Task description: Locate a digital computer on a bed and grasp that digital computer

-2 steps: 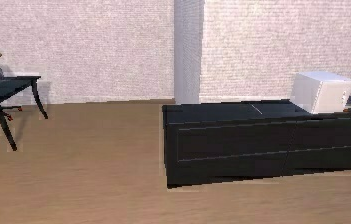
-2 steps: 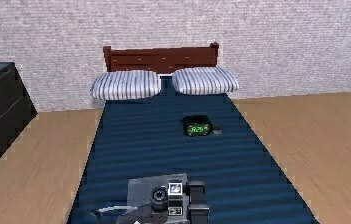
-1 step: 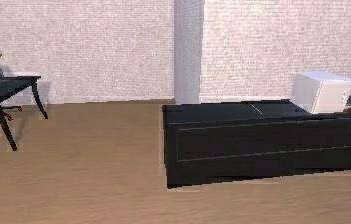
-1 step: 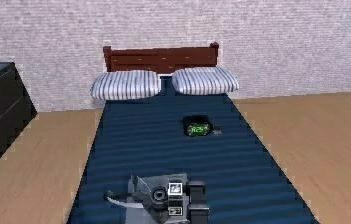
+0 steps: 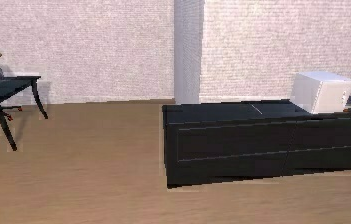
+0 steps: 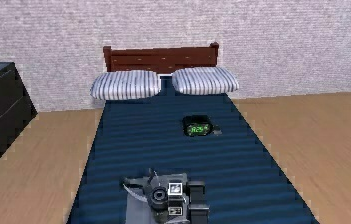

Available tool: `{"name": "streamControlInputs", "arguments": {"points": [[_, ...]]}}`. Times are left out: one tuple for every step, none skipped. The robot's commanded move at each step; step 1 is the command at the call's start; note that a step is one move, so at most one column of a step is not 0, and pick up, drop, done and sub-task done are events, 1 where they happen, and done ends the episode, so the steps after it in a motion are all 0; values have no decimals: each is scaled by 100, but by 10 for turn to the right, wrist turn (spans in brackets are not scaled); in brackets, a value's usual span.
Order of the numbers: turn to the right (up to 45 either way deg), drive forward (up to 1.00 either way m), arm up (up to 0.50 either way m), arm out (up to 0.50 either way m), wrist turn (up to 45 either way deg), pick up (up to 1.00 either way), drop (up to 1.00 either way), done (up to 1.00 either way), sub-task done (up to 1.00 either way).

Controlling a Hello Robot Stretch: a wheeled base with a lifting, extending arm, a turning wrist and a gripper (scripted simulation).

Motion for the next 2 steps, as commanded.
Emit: {"name": "streamControlInputs", "arguments": {"points": [[0, 0, -30, 0, 0, 0, 0, 0, 0], [0, 0, 0, 0, 0, 100, 0, 0, 0]]}}
